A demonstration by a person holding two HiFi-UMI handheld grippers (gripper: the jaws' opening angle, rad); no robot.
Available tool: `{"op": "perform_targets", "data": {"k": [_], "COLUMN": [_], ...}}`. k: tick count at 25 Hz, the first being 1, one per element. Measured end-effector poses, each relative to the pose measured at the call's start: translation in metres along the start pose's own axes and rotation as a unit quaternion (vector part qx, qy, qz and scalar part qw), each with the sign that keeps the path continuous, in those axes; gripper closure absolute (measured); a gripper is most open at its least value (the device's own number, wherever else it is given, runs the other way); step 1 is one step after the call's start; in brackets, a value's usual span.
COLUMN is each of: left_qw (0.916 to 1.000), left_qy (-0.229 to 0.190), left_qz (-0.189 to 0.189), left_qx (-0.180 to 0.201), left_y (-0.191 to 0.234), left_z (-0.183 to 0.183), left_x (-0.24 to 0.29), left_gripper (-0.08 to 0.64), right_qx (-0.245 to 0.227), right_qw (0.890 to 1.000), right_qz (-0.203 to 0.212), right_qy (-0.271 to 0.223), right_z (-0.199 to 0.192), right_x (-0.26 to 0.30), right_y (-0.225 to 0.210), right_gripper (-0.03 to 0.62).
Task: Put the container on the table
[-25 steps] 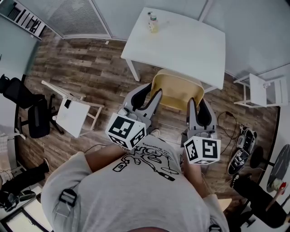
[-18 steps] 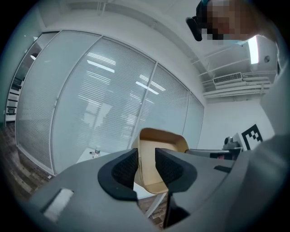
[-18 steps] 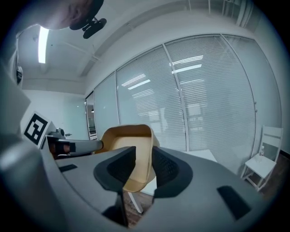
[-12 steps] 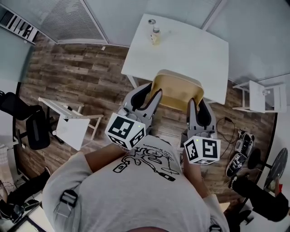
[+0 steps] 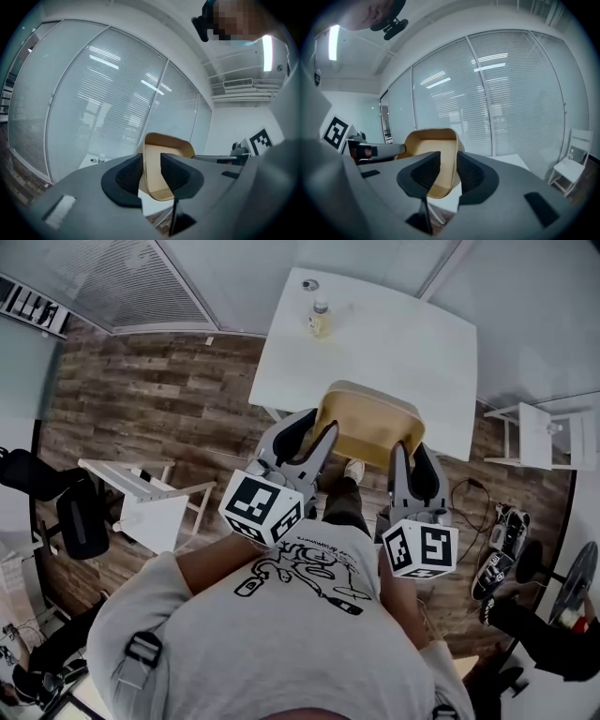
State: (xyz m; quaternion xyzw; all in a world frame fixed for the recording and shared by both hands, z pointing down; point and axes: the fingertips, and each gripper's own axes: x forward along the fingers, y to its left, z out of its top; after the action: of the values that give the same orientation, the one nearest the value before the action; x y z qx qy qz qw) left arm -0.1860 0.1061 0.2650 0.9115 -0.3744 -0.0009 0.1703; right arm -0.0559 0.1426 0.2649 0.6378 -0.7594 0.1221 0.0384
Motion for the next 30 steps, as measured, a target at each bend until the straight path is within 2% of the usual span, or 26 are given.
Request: {"op": "perform_targets", "data": {"k": [7, 9, 15, 30], "left_qw": [0.9999, 0.9999, 0.9997, 0.9995], "left_qy": [-0.01, -0.009, 0.013, 0.012], "left_qz": [-0.003, -0.003, 0.006, 0.028], "left_qx": [0.004, 0.005, -0.019, -0.011], "left_y": [0.001, 0.002, 0.008, -0.036], "left_z": [-0.003, -0.001, 0.002, 0.014], "left_x": [-0.002, 0.011, 0.098, 0.232], "left_gripper": [0.454, 0.454, 0.454, 0.454], "right_qx": [-0.007, -0.004, 0.008, 0.012], "right_qw": [1.0, 1.0, 1.0, 0.999], "right_qz": [0.002, 0.004, 0.01, 0.034], "right_qy": [-0.012, -0.011, 0.006, 0.002], "right_z": [-0.002, -0.001, 0.014, 0.048], "right_x": [-0.001, 0.008, 0.061, 0.106], "right_y": [0.003, -0.007, -0.075, -0.209], "right_gripper": [0.503, 0.503, 0.503, 0.503]}}
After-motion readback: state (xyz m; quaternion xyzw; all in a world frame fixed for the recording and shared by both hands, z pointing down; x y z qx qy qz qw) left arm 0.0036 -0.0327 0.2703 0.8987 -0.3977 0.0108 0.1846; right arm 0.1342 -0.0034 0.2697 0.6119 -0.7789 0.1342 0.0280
